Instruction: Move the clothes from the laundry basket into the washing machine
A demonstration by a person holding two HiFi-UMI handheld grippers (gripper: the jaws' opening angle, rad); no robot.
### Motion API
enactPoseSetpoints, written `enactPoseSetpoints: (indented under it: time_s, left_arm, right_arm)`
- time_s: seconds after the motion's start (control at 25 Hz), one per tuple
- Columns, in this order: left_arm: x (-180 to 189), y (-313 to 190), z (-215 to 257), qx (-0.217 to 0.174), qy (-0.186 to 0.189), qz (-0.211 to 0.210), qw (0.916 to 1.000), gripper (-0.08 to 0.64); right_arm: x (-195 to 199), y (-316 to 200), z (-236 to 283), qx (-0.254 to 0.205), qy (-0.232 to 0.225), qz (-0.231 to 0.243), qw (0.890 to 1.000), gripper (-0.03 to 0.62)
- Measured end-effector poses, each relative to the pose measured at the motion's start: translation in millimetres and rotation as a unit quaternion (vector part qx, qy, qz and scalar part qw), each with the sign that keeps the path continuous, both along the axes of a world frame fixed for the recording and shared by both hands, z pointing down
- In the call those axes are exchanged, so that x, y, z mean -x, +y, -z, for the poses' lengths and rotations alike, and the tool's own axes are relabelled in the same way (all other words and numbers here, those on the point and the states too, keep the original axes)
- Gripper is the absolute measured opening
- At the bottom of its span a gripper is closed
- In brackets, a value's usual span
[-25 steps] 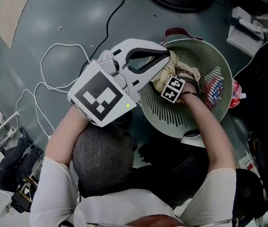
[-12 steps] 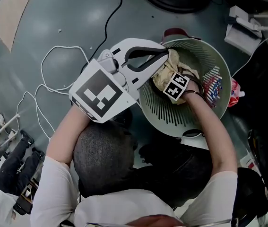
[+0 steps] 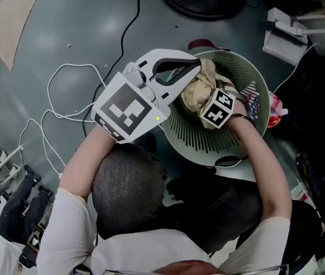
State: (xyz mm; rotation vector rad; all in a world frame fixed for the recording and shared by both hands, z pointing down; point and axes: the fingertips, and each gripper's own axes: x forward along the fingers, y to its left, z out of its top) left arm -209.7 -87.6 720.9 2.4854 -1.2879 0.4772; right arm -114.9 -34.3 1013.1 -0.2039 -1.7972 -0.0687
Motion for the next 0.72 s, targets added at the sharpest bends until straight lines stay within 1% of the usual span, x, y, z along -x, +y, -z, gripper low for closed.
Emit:
enactPoseSetpoints:
  time_s: [0.16, 0.32, 0.4, 0.52, 0.72]
  left_arm:
    - [-4, -6, 4, -0.007, 0.002, 0.000, 1.0000, 0.006]
    - [-3, -12, 5, -0.005, 0.002, 0.007, 1.0000, 0.006]
    - [0, -12, 4, -0.003, -0.005, 0.010, 0.9999, 0.006]
    - [8, -14, 5, -0.006, -0.020, 0.024, 0.9995, 0.006]
    - [7, -24, 19, -0.025, -0.015, 0.044, 0.9986, 0.006]
  right_arm:
    - [9, -10, 48, -0.002, -0.041, -0.016, 0.999, 0.187]
    - [8, -15, 86, -0.004, -0.068, -0.018, 0.998, 0.187]
    - [6, -17, 101, -0.007, -0.080, -0.019, 0.997, 0.187]
    - [2, -24, 123, -0.018, -0.096, -0.026, 0.995, 0.187]
    - [-9, -33, 164, -0.030, -0.128, -0.047, 0.990, 0.189]
